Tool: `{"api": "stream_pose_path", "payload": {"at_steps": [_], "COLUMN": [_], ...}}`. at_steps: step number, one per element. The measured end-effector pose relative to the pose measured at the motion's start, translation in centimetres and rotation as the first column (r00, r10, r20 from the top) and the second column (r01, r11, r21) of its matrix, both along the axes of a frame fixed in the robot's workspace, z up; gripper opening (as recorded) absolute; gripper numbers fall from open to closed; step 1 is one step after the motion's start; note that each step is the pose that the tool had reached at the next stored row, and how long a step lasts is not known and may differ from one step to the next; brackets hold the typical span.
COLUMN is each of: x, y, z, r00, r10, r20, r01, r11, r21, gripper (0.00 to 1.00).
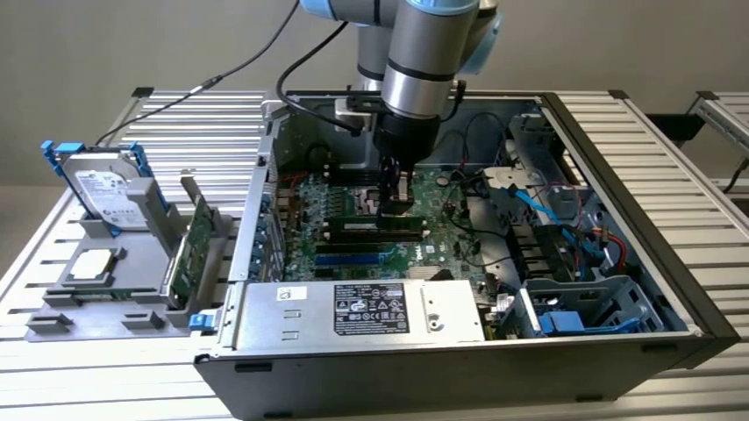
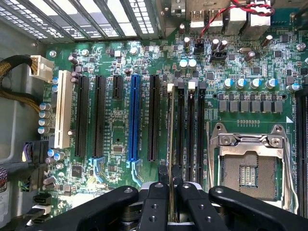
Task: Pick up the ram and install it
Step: 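Insert the ram into the slot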
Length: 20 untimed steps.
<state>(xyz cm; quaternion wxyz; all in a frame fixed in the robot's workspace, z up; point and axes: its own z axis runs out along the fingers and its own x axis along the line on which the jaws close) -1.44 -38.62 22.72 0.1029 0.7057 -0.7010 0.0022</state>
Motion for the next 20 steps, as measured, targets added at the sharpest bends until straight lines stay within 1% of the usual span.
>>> {"api": "stream_pose_path", "payload": {"at_steps": [7,20], "x": [0.0,0.0], "y": [-0.01,0.0], "z": [-0.35,-0.38], "r00": [1.0,0.9999], "r10": [0.002,0.013], "r20": [0.0,0.0001], "r01": [-0.002,-0.013], "r11": [1.0,0.9999], "r21": [0.0001,0.002], "gripper": [0.14,0.14]}}
